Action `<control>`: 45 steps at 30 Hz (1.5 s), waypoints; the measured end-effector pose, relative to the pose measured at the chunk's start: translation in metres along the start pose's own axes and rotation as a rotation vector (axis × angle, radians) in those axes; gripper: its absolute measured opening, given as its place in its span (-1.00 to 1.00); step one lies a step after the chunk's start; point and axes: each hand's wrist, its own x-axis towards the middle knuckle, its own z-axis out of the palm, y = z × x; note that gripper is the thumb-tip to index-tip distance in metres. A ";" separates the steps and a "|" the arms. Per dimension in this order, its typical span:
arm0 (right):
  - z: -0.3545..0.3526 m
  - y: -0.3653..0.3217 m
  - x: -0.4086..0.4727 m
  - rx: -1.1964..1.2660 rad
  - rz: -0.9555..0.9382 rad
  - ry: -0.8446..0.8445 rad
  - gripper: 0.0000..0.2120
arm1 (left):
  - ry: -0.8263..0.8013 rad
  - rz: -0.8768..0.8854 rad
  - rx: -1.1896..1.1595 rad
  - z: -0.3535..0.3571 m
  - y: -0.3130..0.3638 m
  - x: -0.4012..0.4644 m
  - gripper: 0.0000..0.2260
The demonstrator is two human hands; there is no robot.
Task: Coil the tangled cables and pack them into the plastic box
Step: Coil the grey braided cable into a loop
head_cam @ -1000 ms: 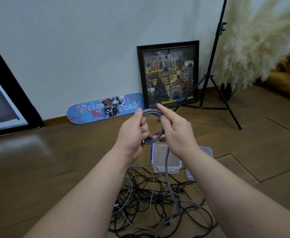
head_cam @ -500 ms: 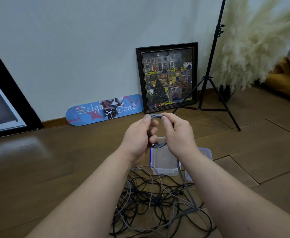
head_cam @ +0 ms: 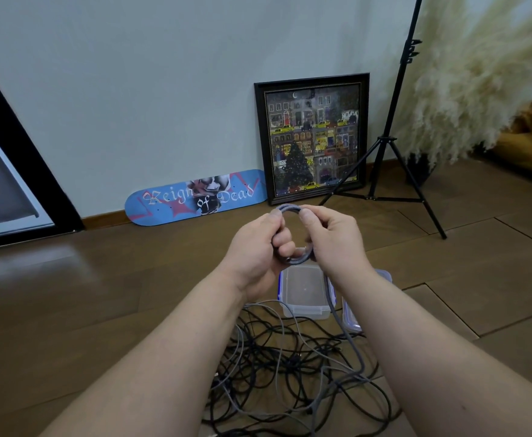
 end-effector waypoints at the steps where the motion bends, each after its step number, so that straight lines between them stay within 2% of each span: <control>1: 0.000 -0.001 -0.001 0.007 0.012 -0.012 -0.86 | 0.011 0.015 -0.005 -0.001 0.001 0.001 -0.69; 5: -0.004 -0.002 -0.005 -0.012 0.116 -0.154 -0.91 | 0.139 0.093 -0.088 -0.010 0.008 0.007 -0.69; 8: -0.015 0.002 -0.007 -0.295 0.112 -0.304 -0.82 | 0.299 0.179 -0.196 -0.029 0.018 0.014 -0.72; 12: -0.028 0.002 -0.007 -0.685 -0.046 -0.372 -0.90 | 0.466 0.277 -0.225 -0.060 0.027 0.018 -0.73; 15: -0.029 -0.004 -0.009 -0.739 -0.218 -0.344 -0.78 | 0.496 0.296 -0.215 -0.067 0.027 0.021 -0.72; 19: -0.022 -0.016 -0.013 -0.604 -0.220 -0.304 -0.77 | 0.485 0.312 -0.198 -0.065 0.028 0.020 -0.70; 23: -0.011 -0.027 -0.017 -0.742 -0.237 -0.467 -0.76 | 0.439 0.354 0.023 -0.060 0.023 0.018 -0.72; 25: -0.006 -0.032 -0.017 -0.661 -0.209 -0.549 -0.78 | 0.386 0.368 0.196 -0.054 0.018 0.017 -0.73; 27: -0.004 -0.039 -0.017 -0.444 -0.156 -0.586 -0.82 | 0.314 0.357 0.315 -0.047 0.014 0.015 -0.74; 30: -0.005 -0.042 -0.014 -0.081 -0.028 -0.539 -0.84 | 0.213 0.301 0.382 -0.039 0.007 0.013 -0.74; 32: -0.004 -0.040 -0.014 0.046 0.025 -0.519 -0.86 | 0.189 0.260 0.383 -0.035 0.003 0.013 -0.73; 34: -0.002 -0.039 -0.015 0.125 0.052 -0.504 -0.91 | 0.179 0.226 0.374 -0.033 -0.001 0.015 -0.72; 38: -0.008 -0.041 -0.011 0.265 0.084 -0.398 -0.80 | 0.096 0.174 0.405 -0.030 -0.005 0.014 -0.71; 41: -0.013 -0.038 -0.005 0.232 0.077 -0.372 -0.74 | 0.048 0.140 0.351 -0.023 -0.003 0.009 -0.71; 45: -0.026 -0.030 0.002 0.231 0.154 -0.417 -0.78 | 0.060 0.089 0.270 -0.022 0.000 0.006 -0.70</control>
